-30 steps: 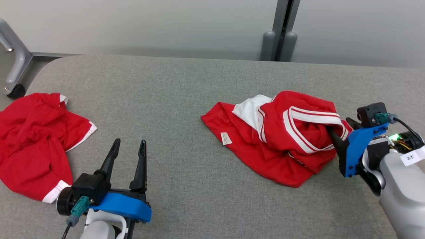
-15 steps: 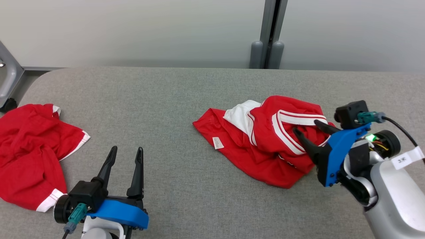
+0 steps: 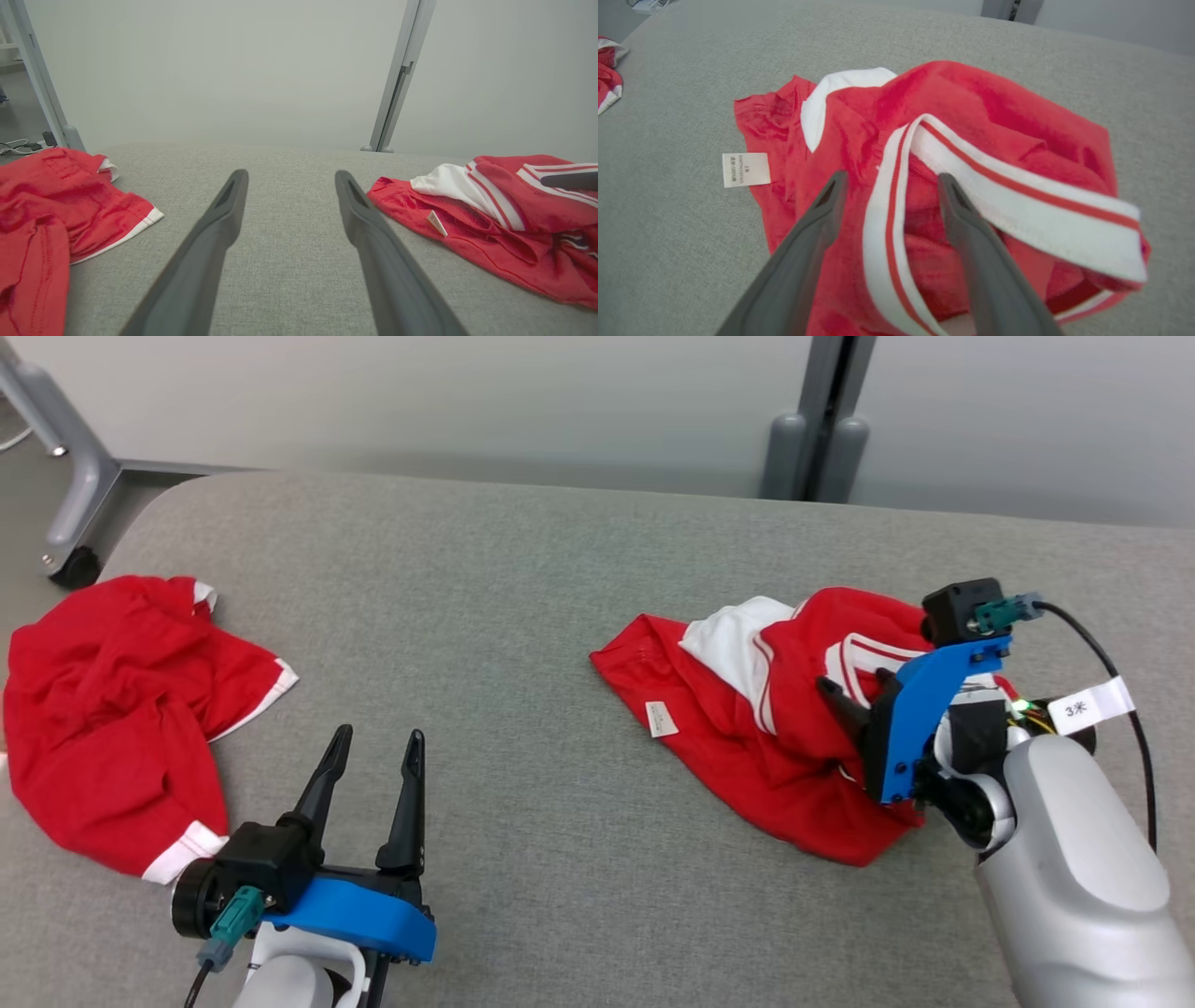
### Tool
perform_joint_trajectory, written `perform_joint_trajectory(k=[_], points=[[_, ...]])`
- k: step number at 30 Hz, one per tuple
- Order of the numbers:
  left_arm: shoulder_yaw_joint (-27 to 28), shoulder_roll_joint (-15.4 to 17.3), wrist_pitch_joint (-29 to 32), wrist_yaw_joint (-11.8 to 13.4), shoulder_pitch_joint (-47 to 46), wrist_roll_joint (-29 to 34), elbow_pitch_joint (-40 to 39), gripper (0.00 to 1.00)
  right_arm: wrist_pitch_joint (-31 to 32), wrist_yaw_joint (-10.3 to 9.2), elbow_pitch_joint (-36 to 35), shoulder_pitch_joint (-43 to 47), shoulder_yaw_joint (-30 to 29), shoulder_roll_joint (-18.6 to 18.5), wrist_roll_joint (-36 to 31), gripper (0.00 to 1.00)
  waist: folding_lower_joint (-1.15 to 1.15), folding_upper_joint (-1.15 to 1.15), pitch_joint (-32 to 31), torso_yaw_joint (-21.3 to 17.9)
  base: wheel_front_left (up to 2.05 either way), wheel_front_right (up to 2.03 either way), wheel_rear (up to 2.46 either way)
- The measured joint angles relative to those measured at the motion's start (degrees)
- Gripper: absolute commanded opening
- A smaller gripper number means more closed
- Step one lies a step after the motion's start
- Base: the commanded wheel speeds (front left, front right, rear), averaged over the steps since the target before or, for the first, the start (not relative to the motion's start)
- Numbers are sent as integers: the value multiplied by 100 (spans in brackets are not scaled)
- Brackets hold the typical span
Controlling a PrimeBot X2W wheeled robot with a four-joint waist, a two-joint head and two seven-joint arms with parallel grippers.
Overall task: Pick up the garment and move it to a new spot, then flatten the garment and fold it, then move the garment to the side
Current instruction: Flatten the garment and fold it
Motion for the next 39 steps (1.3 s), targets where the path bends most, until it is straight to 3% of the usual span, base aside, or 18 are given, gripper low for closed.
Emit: perform_joint_trajectory(k=[4, 9, 10, 11, 12, 19, 31, 39], points=[[-29, -16, 0, -19, -30, 1, 4, 100, -109, 0, 502, -185, -213, 92, -45, 100, 0, 0, 97, 177, 0, 0, 0], [-27, -19, 0, -19, -64, 1, 20, 100, -363, 0, 795, -317, 94, 189, 62, 99, 0, 0, 202, 325, 0, 0, 0], [-27, -21, 0, -20, -67, 1, 24, 100, -459, 0, 817, -327, 156, 191, 97, 75, 0, 0, 208, 341, 0, 0, 0], [-27, -25, 0, -20, -70, 1, 29, 100, -543, 0, 848, -354, 215, 191, 145, 14, 0, 0, 207, 354, 0, 0, 0], [-29, -26, 0, -21, -71, 1, 36, 100, -645, 0, 859, -383, 292, 185, 181, 0, 0, 0, 200, 361, 0, 0, 0], [-4, -22, 0, -19, -64, -2, 63, 100, -1372, 0, 599, -648, 814, 38, 320, 0, 0, 0, 61, 345, 0, 0, 0], [40, 12, -1, 54, 29, -16, -10, 100, -1901, 0, -1137, -1894, 2075, -44, 768, 0, 0, 0, -193, 176, 0, 0, 0], [42, 31, -1, 108, 139, -33, -35, 100, -1991, 0, -2214, -2262, 2075, -23, 678, 0, 0, 0, -414, 97, 0, 0, 0]])
